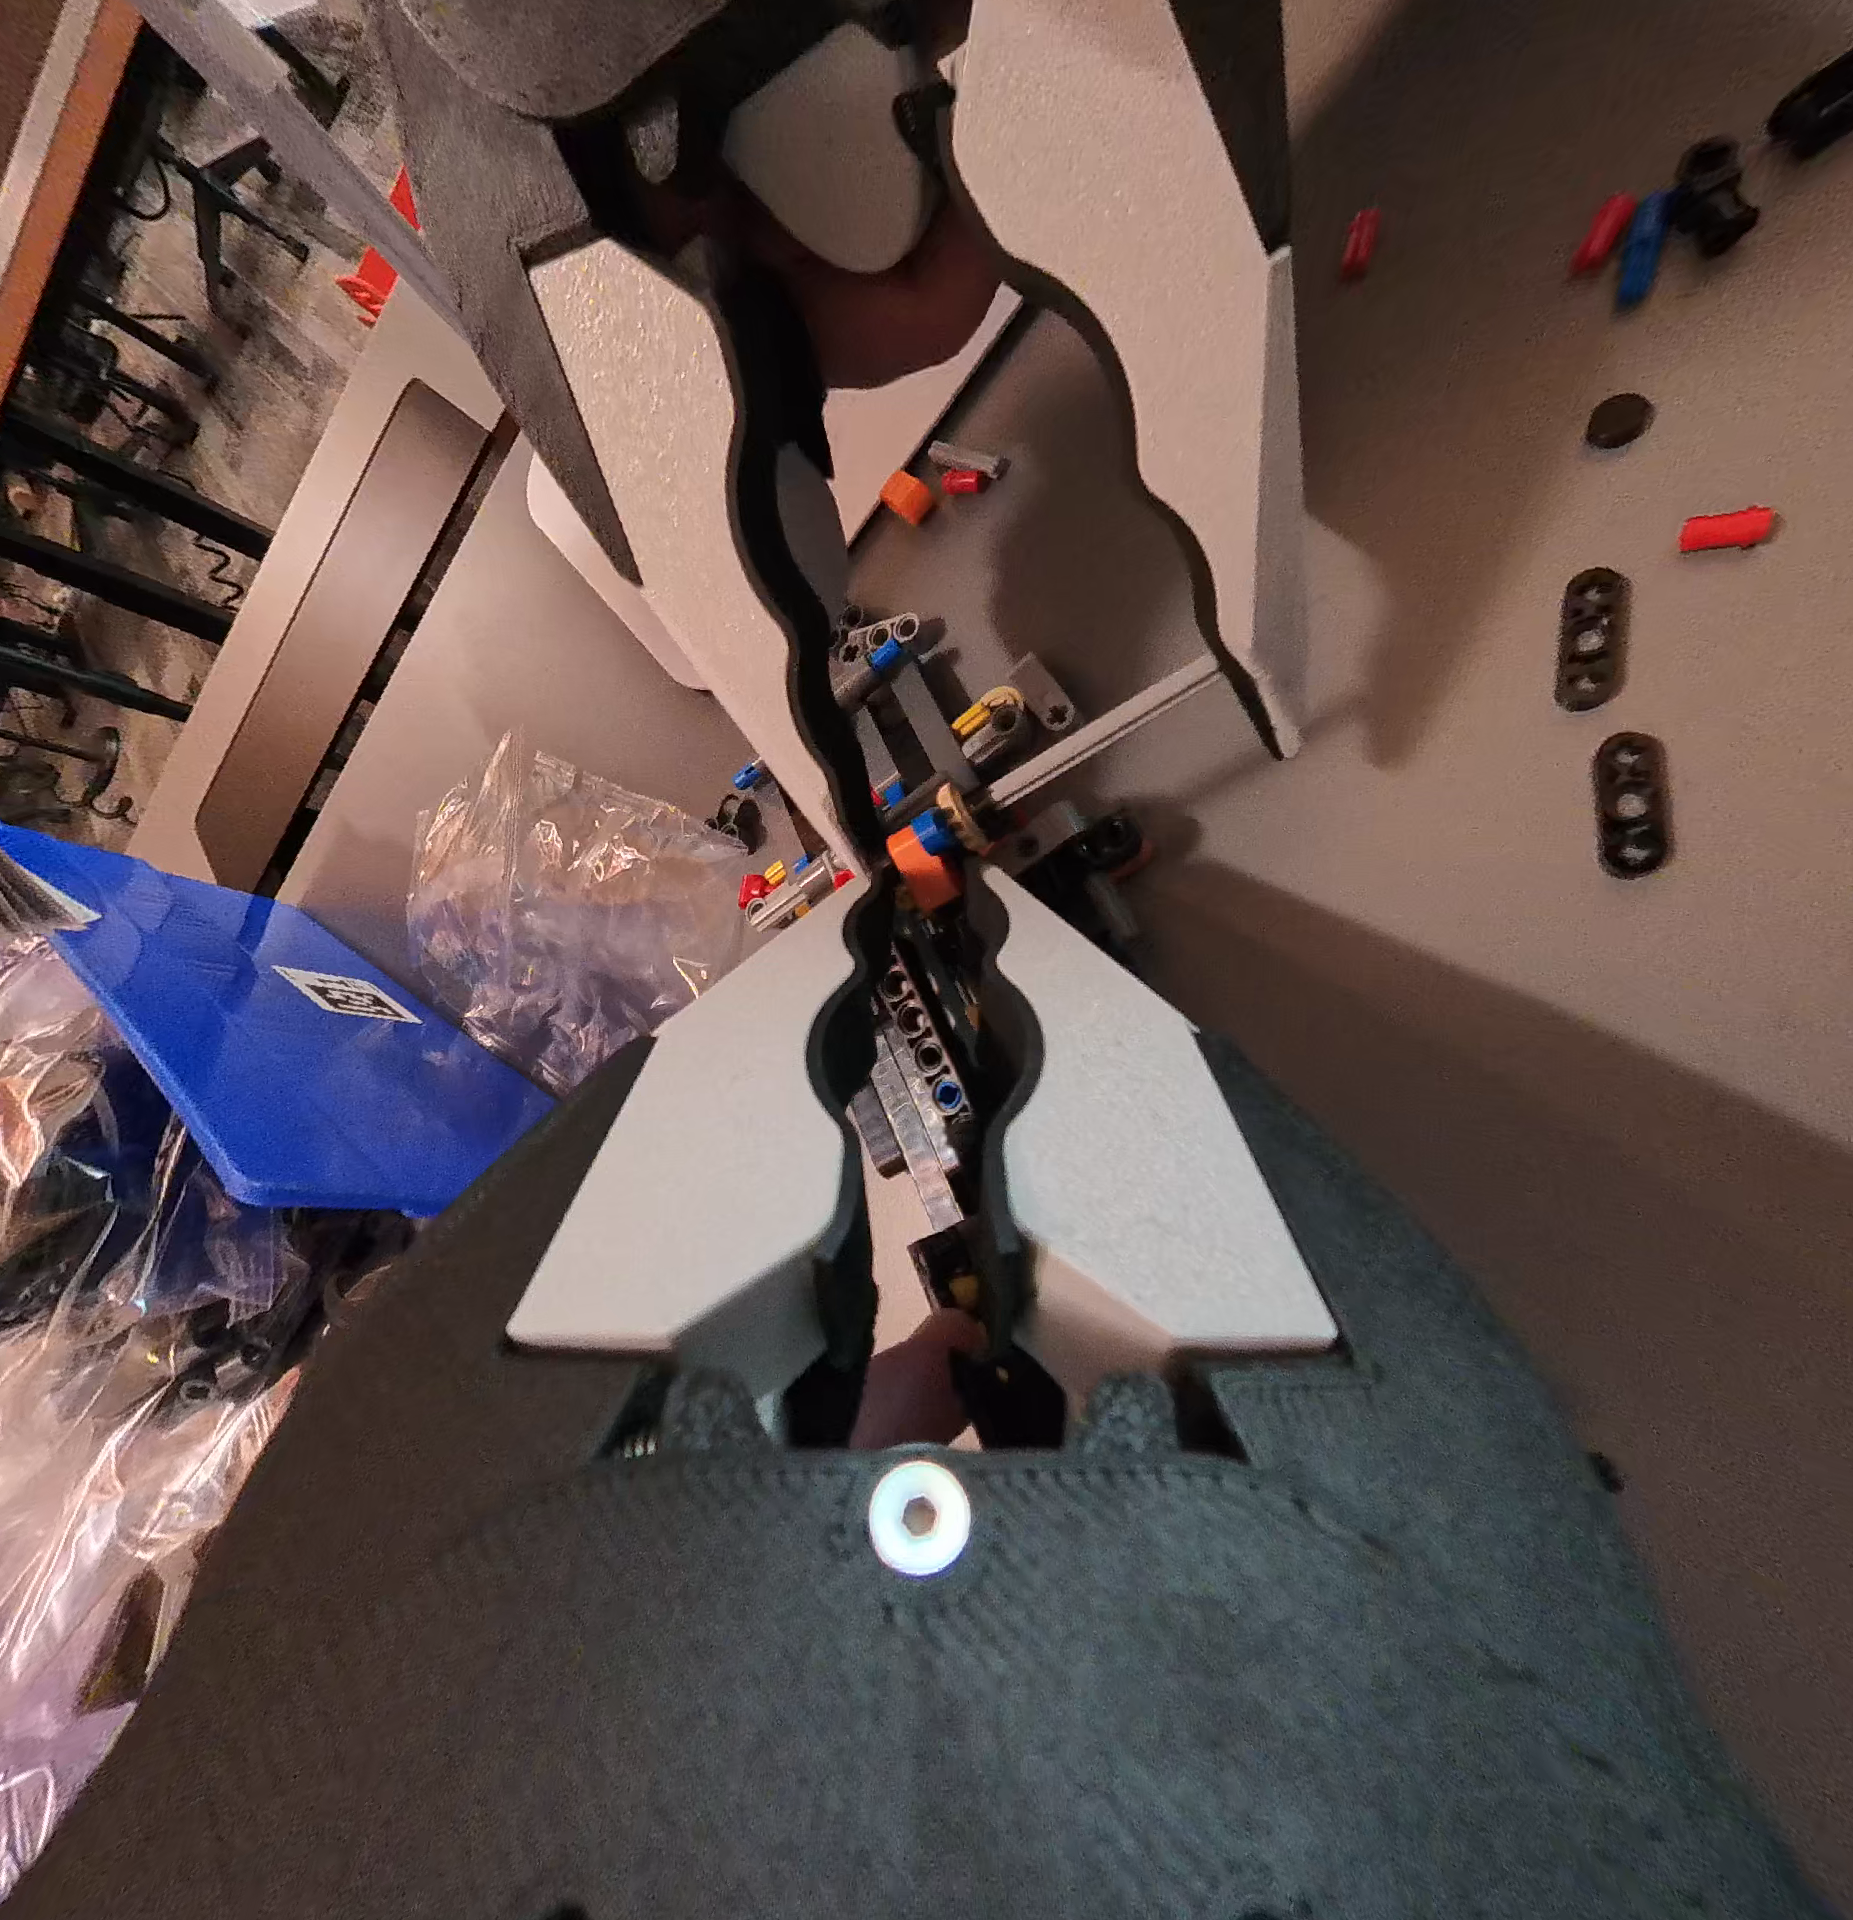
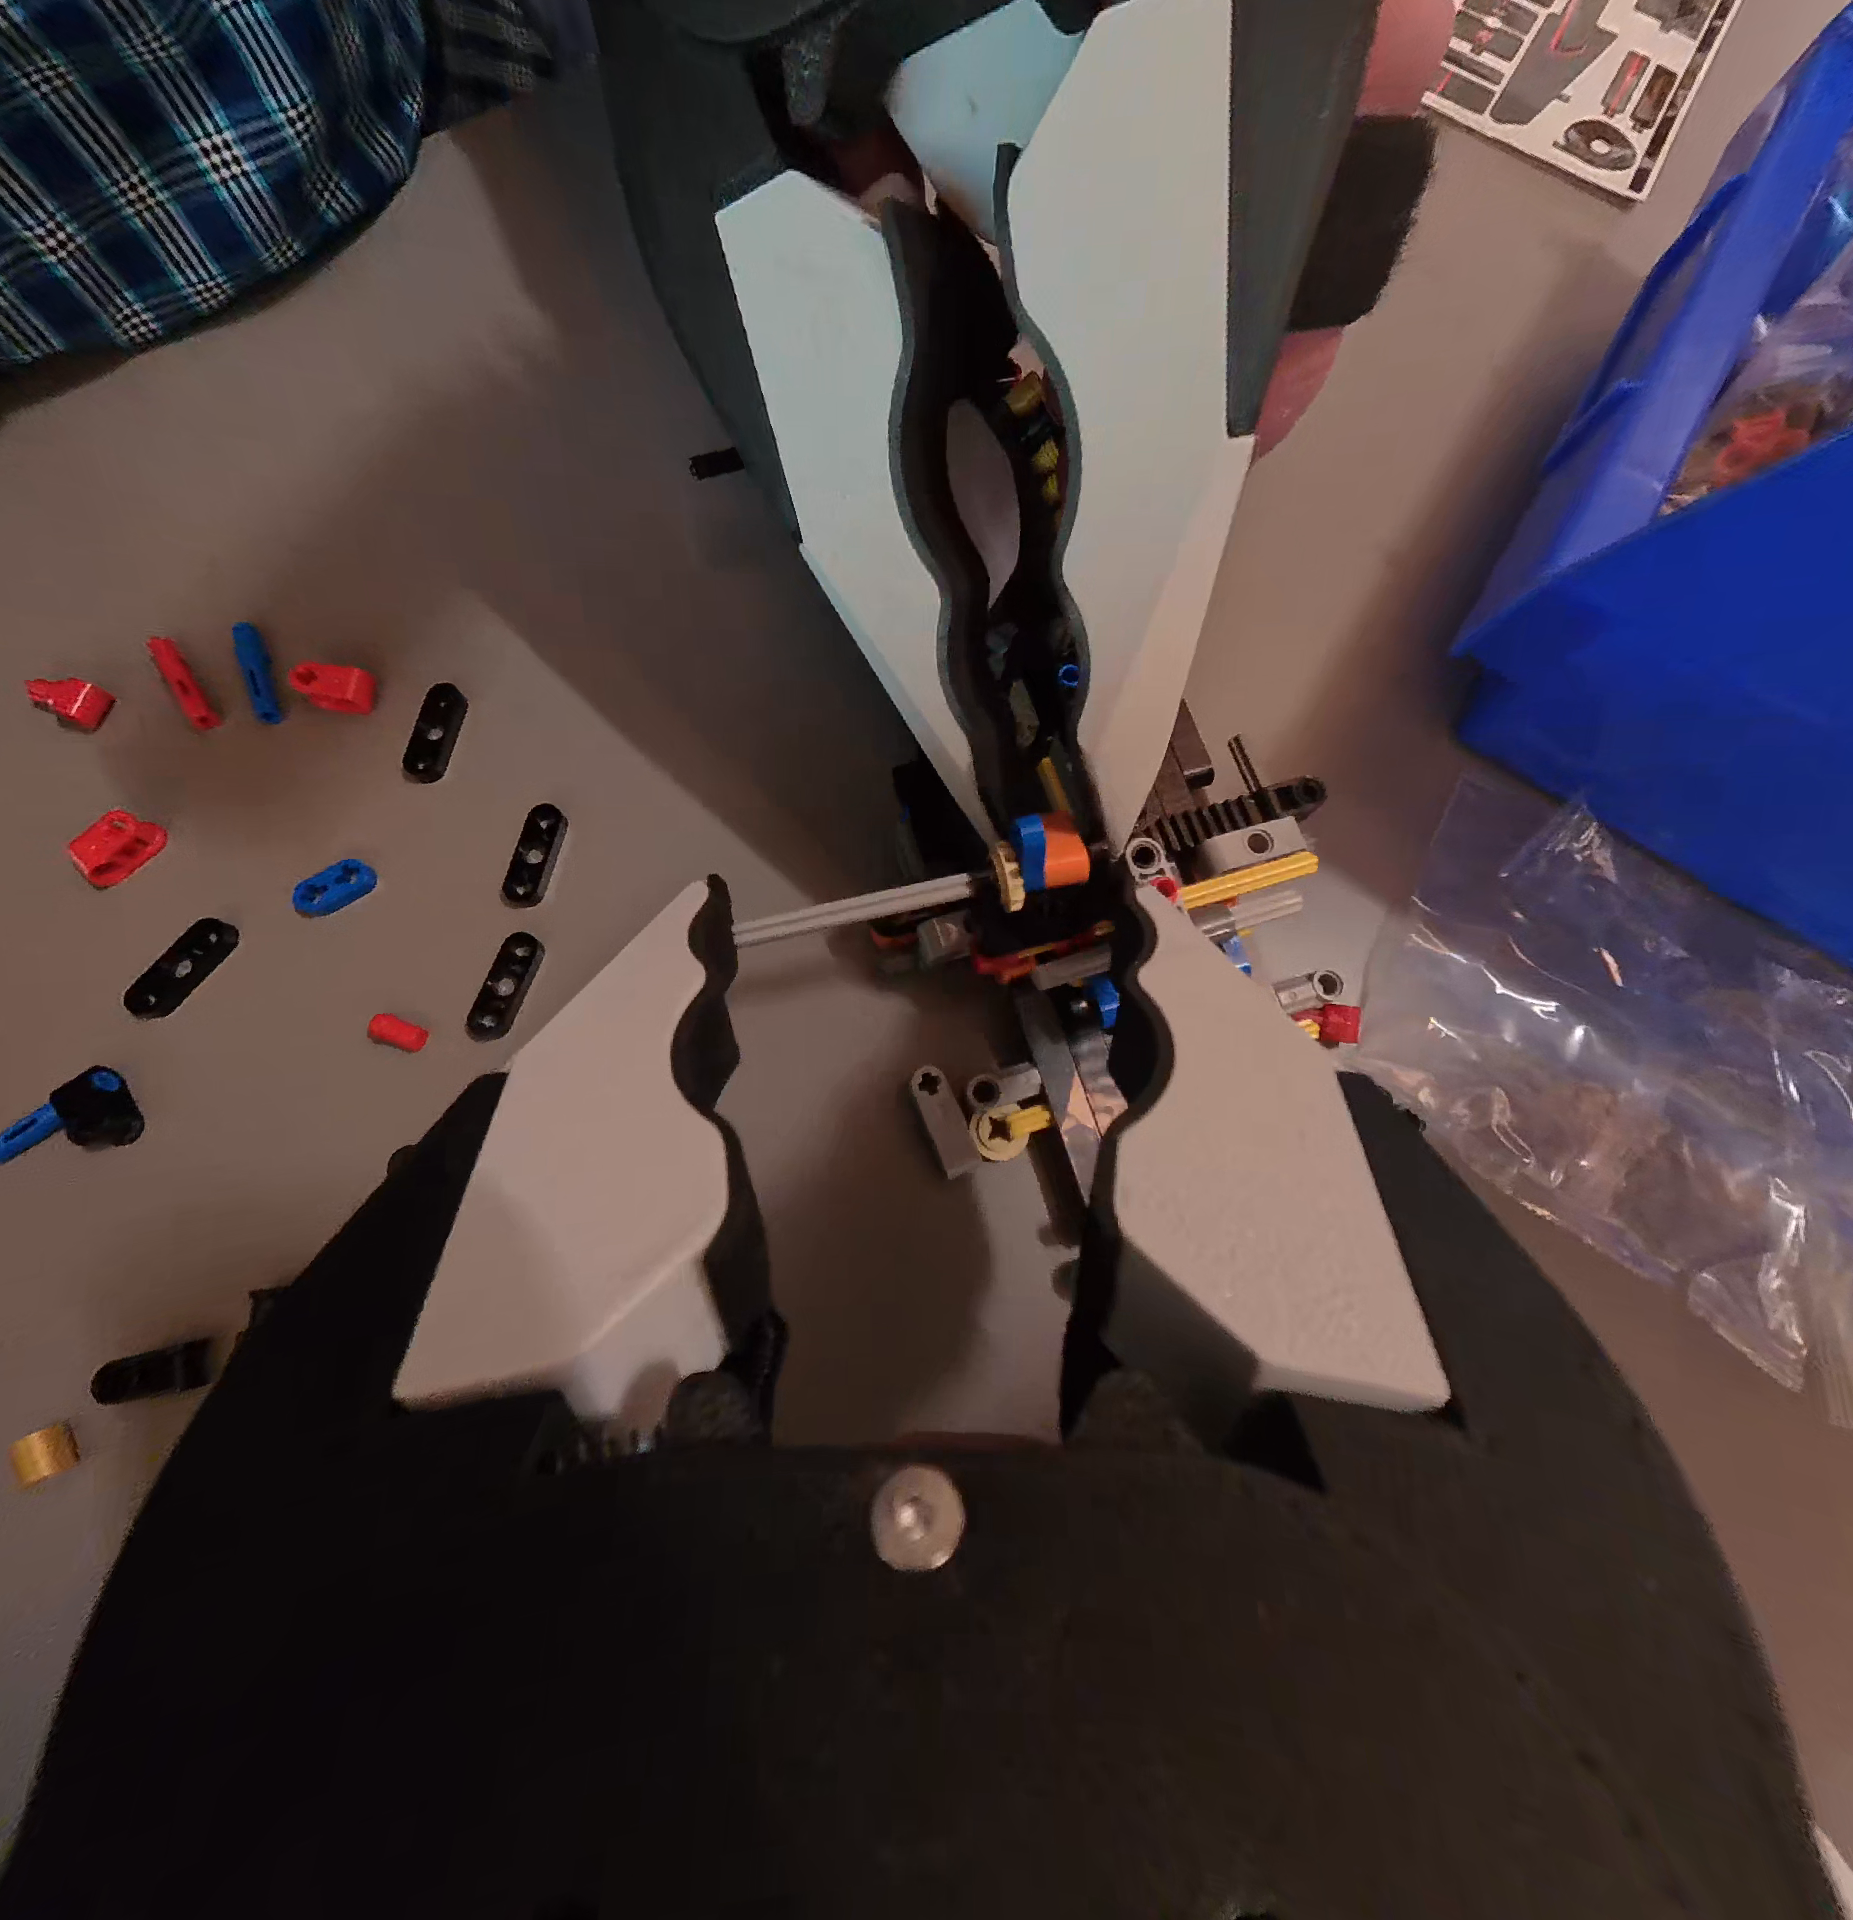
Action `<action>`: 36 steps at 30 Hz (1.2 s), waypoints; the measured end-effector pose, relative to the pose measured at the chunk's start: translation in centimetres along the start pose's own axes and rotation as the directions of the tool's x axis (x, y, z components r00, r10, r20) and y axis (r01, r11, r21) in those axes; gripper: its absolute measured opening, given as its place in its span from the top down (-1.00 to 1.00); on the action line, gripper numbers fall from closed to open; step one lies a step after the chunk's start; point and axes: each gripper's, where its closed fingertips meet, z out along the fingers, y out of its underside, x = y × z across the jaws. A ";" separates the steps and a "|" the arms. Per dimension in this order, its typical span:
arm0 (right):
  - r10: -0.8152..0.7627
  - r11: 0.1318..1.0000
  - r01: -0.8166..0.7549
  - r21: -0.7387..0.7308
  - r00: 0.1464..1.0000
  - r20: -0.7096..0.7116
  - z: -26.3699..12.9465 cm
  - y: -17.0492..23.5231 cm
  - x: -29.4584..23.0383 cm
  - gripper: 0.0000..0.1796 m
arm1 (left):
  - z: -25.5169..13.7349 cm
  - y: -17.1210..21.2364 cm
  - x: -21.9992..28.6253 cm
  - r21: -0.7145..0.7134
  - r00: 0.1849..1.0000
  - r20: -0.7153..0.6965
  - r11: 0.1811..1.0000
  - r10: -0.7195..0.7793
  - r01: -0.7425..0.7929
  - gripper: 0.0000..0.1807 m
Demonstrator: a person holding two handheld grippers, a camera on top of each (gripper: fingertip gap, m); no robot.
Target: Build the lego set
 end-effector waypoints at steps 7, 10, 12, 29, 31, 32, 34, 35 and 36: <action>0.005 1.000 -0.005 -0.005 1.000 0.010 0.0 -0.2 -0.1 0.22 | 0.0 -0.1 0.0 0.000 1.000 0.016 1.000 0.001 -0.001 0.87; 0.005 1.000 -0.005 0.006 1.000 0.018 0.1 -0.2 -0.1 0.23 | 0.0 -0.1 0.0 -0.007 1.000 0.022 1.000 -0.003 0.003 0.87; 0.005 1.000 -0.005 -0.008 1.000 0.016 0.2 -0.3 -0.1 0.23 | 0.0 -0.1 0.0 -0.006 1.000 0.024 1.000 -0.008 0.008 0.87; -0.001 1.000 -0.001 0.029 0.997 0.072 -0.1 -0.3 -0.3 0.24 | 0.1 -0.2 0.1 0.002 0.999 0.030 1.000 0.010 -0.010 0.88; 0.004 0.999 -0.007 0.039 0.997 0.081 -0.1 -0.4 -0.3 0.24 | 0.1 -0.2 0.1 -0.001 0.999 0.033 1.000 0.009 -0.009 0.88; 0.002 0.999 -0.005 0.039 0.997 0.081 -0.1 -0.4 -0.3 0.25 | 0.1 -0.2 0.1 -0.001 0.999 0.036 1.000 0.013 -0.013 0.88; -0.001 0.999 -0.002 0.040 0.996 0.084 -0.2 -0.4 -0.3 0.25 | 0.1 -0.2 0.1 -0.003 0.999 0.032 1.000 0.011 -0.011 0.88; -0.003 0.999 0.000 0.041 0.996 0.084 -0.2 -0.4 -0.3 0.26 | 0.1 -0.2 0.1 0.001 1.000 0.029 1.000 0.008 -0.008 0.88; -0.007 0.999 0.003 0.044 0.997 0.083 -0.2 -0.4 -0.3 0.26 | 0.1 -0.2 0.1 0.004 1.000 0.028 1.000 0.006 -0.007 0.88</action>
